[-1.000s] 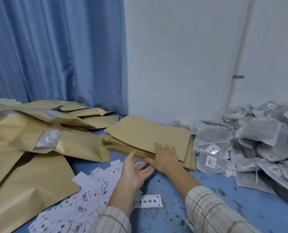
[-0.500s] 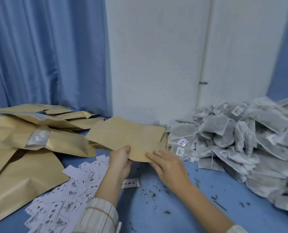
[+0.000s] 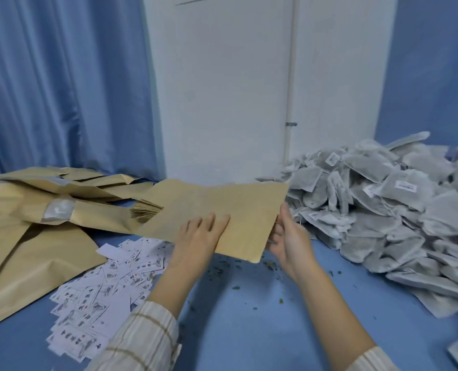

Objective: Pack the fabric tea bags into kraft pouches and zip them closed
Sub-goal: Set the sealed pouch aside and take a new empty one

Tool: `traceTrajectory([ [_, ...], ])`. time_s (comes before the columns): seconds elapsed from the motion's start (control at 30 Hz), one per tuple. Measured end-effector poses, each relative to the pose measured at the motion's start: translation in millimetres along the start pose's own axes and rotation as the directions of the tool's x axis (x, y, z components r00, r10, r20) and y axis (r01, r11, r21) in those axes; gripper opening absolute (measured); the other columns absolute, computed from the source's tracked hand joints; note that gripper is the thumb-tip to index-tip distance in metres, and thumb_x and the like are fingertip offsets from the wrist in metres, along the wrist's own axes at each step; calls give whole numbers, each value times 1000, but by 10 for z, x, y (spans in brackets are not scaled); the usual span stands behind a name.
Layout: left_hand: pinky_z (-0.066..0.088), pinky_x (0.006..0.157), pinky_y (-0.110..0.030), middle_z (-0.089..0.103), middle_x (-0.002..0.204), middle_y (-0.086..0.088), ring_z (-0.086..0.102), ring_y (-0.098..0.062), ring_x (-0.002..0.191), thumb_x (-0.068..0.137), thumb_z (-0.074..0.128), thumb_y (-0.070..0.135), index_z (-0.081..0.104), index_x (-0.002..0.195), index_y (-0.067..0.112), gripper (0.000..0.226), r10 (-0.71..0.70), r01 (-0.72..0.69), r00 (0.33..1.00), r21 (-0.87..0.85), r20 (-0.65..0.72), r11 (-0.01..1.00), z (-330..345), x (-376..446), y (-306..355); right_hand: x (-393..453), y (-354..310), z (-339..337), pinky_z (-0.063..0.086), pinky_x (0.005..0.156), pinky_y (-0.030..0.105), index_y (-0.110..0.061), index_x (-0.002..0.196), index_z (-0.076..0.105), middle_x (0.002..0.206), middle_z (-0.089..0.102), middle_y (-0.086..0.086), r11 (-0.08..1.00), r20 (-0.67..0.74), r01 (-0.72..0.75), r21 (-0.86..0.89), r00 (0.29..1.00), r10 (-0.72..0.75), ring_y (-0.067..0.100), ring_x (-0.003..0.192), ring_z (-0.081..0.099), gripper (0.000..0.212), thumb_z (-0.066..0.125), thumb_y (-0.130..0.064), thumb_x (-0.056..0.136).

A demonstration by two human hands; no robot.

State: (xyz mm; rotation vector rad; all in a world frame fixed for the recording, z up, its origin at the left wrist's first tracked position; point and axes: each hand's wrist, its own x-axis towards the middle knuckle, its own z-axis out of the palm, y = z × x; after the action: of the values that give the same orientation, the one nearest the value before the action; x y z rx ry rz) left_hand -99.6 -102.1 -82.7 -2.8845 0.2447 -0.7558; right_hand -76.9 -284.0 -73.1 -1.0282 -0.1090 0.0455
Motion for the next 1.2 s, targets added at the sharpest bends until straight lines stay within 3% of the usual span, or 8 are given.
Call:
traceTrajectory([
  [0.1, 30, 108, -36, 20, 153, -16, 30, -32, 136, 82, 67, 22, 20, 148, 31, 81, 26, -30, 999, 87, 47, 996, 187, -178, 119, -29, 194, -215, 53, 48, 26, -6, 93, 62, 69, 72, 3, 990, -43, -107, -88, 994, 104, 13, 57, 68, 24, 44, -21, 97],
  [0.2, 5, 117, -42, -16, 156, -10, -14, -26, 144, 69, 72, 42, -3, 150, 31, 111, 25, 166, 855, -320, 517, 933, 296, -252, 267, -29, 401, -422, 54, 51, 26, -5, 89, 62, 68, 71, 5, 968, -105, -211, -139, 975, 197, 15, 60, 69, 19, 45, -10, 93],
  [0.27, 1, 117, -39, -21, 156, 0, -21, -17, 142, 52, 74, 52, -6, 149, 33, 127, 131, 274, 775, -515, 618, 812, 248, -200, 408, -9, 476, -524, 55, 54, 29, -5, 87, 63, 68, 71, 5, 962, -130, -252, -101, 962, 239, 17, 61, 69, 17, 47, -8, 92],
  [0.33, 3, 117, -36, -16, 156, 8, -17, -10, 143, 46, 70, 61, 1, 150, 36, 127, 187, 307, 801, -659, 569, 687, 199, -106, 595, 7, 491, -600, 56, 60, 32, -5, 83, 64, 68, 70, 7, 961, -152, -264, -79, 956, 250, 19, 62, 67, 13, 53, -7, 90],
  [0.43, 9, 117, -35, 6, 158, 5, 4, -12, 145, 81, 59, 56, 24, 148, 28, 81, -4, 288, 937, -769, 349, 571, 256, 97, 899, 12, 487, -670, 57, 58, 28, -5, 77, 68, 72, 67, 11, 970, -123, -241, -30, 964, 236, 19, 63, 64, 13, 58, -3, 85],
  [0.63, 41, 92, -33, 62, 119, -3, 54, -24, 112, 89, 51, 34, 59, 115, 15, 33, -380, 397, 908, -658, 177, 640, 379, 245, 1339, -9, 510, -701, 54, 53, 22, -2, 83, 69, 71, 71, 9, 968, -90, -227, 111, 967, 237, 13, 62, 68, 15, 55, 0, 87],
  [1.0, 46, 75, -29, 69, 80, 1, 63, -19, 84, 86, 61, 39, 69, 81, 18, 23, -541, 492, 788, -828, 293, 269, 419, 292, 1369, 9, 587, -664, 53, 56, 20, -6, 73, 76, 78, 73, 11, 976, -24, -190, 104, 981, 193, 12, 64, 68, 23, 58, -1, 86],
  [1.2, 40, 66, -37, 61, 68, -16, 55, -34, 73, 94, 48, 25, 46, 49, 15, 46, -523, 475, 796, -849, 303, 231, 389, 331, 1383, -9, 603, -645, 55, 58, 21, -4, 89, 69, 81, 73, 11, 957, -3, -181, 225, 982, 186, 13, 70, 70, 19, 53, -12, 92],
])
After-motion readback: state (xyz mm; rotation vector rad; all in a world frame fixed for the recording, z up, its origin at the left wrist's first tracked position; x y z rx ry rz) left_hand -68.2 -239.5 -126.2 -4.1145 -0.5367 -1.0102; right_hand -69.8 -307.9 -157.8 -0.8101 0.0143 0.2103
